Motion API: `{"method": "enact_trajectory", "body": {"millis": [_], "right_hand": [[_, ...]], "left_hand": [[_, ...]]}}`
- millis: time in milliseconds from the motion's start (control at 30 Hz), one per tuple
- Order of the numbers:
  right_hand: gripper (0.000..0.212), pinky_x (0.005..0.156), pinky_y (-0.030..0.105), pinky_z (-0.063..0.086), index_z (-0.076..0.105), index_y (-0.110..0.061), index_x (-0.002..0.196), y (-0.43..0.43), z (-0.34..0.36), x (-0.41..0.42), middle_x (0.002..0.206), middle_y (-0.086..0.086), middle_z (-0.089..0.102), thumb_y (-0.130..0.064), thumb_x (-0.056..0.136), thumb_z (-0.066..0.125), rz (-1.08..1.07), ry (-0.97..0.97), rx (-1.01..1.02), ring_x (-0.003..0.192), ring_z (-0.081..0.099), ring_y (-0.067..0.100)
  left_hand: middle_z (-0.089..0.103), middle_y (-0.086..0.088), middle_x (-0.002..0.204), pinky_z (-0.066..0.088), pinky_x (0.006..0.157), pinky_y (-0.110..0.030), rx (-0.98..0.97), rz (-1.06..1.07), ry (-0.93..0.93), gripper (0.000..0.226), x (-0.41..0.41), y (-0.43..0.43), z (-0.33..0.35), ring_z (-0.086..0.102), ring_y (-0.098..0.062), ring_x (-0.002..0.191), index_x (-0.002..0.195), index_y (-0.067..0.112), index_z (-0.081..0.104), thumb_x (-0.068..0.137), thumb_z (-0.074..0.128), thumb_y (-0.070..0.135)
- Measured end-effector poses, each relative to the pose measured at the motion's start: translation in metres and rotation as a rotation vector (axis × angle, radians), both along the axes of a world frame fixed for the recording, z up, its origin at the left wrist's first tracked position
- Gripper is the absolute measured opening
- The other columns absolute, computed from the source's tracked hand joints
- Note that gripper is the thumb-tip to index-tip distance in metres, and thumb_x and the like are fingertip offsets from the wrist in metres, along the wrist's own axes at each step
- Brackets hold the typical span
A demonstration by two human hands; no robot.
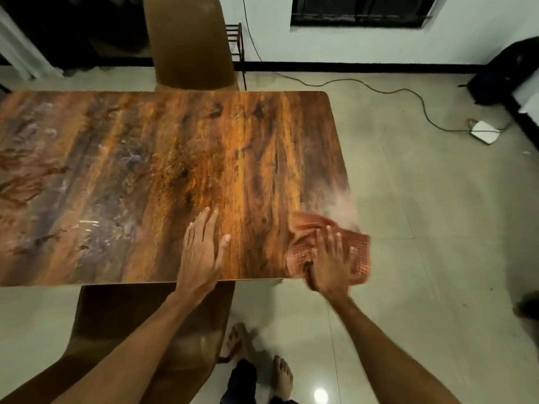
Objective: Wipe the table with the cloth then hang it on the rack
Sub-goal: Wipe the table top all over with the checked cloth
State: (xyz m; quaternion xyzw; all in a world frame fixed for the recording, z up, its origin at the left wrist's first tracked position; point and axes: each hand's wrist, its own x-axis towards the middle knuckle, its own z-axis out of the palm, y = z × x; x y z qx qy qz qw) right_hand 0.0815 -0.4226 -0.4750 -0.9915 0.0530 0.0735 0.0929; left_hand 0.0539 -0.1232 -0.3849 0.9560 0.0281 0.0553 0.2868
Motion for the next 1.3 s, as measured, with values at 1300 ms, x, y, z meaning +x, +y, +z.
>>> {"method": "enact_trajectory", "body": {"millis": [1300], "right_hand": [[0.058,0.127,0.051,-0.008,0.01,-0.025,0.166,0.38,-0.003,0.153,0.173,-0.005,-0.004,-0.042,0.112,0.02,0.997,0.047,0.005,0.161,-0.004,0.023]], "left_hand": [[0.015,0.002,0.166,0.007,0.124,-0.041,-0.062,0.641,0.073,0.066,-0.016,0.251,-0.047,0.01,-0.012,0.153,0.158,0.032,0.013,0.102,0.021,0.064]]}}
